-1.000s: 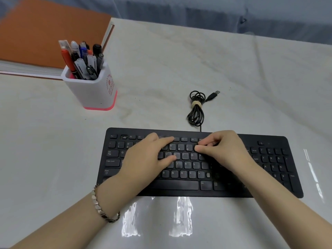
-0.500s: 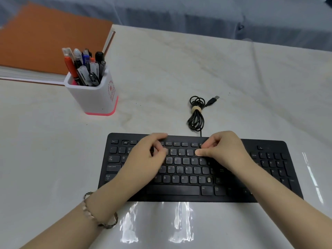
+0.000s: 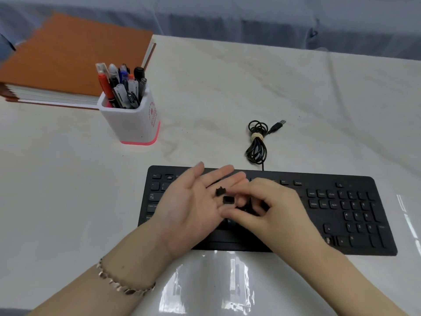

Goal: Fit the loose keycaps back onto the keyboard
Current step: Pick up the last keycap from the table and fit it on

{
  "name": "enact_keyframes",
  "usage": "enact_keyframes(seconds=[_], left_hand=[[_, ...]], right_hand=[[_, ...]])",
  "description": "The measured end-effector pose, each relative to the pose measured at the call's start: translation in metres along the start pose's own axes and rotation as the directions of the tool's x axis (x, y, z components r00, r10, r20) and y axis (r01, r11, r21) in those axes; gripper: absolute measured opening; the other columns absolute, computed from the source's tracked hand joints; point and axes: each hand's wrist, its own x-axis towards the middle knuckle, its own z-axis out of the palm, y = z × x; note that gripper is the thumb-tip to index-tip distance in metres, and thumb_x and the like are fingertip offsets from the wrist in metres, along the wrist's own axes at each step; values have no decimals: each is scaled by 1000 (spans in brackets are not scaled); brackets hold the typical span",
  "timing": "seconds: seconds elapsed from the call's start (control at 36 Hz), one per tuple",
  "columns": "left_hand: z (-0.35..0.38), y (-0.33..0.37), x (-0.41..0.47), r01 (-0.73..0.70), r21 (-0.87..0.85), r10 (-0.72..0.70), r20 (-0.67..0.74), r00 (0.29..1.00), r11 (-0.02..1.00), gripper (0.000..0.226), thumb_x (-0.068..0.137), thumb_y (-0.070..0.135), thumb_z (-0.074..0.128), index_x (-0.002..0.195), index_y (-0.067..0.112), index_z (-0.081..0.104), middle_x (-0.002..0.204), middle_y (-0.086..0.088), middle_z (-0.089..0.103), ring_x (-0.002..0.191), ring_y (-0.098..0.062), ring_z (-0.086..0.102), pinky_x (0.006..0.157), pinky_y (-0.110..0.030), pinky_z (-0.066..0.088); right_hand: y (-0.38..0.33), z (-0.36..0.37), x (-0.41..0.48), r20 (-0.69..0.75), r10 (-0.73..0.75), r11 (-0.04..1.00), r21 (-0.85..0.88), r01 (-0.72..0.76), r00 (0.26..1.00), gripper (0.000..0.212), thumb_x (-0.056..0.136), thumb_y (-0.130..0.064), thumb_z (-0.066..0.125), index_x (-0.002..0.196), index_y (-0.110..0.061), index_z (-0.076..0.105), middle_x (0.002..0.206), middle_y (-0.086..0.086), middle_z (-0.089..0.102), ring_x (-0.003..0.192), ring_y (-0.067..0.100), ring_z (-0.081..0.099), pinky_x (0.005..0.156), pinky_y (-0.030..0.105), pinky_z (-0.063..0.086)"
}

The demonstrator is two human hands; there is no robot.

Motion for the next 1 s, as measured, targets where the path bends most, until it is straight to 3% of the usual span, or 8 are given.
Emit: enact_keyframes(seconds=[0.17,0.31,0.36,0.44,0.56,0.64,0.72,1.0], left_hand=[[1,-7,-2,-45,83,40,60,997,996,42,74,-5,37,113,-3,53,112,-18,64,88,-22,69,74,-29,55],[-2,-8,-2,-69,113,62,65,996,991,40,75,-5,45,114,-4,52,106,-21,67,95,-25,67,77,-33,56],[-4,-6,-2,-88,90,86,23,996,992,33,85,-10,37,113,-5,52,102,-22,68,94,-27,67,78,-36,56],[-8,-2,-2,-146,247,168,-70,983,958,32,89,-10,33,106,1,58,68,-7,68,61,-13,65,55,-22,55],[-12,3,-6,-230,616,359,-92,929,754,31,89,-6,37,90,7,64,55,2,39,48,-8,32,46,-16,33],[-12,6,-14,-341,831,487,98,868,439,20,82,2,59,78,20,68,56,7,37,48,-4,35,50,-10,35],[-13,6,-19,-412,878,532,235,814,242,24,71,3,73,75,26,68,53,12,35,46,0,36,50,-6,31],[-29,2,-22,-479,877,596,404,693,-38,28,60,23,75,78,42,65,69,14,45,55,1,43,55,-6,32]], right_hand=[[4,-1,-1,-25,10,998,-54,-11,1000,11,66,-33,68,75,-27,68,61,-25,46,54,-3,42,59,4,33],[2,-2,-5,5,66,995,-78,-65,998,8,70,-37,62,71,-29,64,52,-19,45,55,2,42,59,8,35],[-1,-3,-4,-34,198,976,97,-194,980,11,71,-25,70,65,-30,63,45,-12,44,48,4,40,53,9,35],[-5,-7,0,35,416,820,417,-392,909,18,79,-6,63,64,-17,64,39,-9,48,37,2,38,42,8,33],[-7,-5,3,219,524,589,605,-536,823,23,87,-4,48,69,-7,61,34,-11,39,34,2,25,35,11,22],[-8,1,4,278,548,496,652,-574,789,26,87,-5,48,65,-7,62,38,-10,33,36,3,22,35,11,20],[-13,5,5,308,551,481,642,-597,775,25,88,-4,47,67,-7,61,35,-12,40,35,1,23,35,11,20],[-20,13,4,222,621,526,593,-610,752,27,81,-13,57,57,-12,69,41,-6,28,44,9,18,43,20,16]])
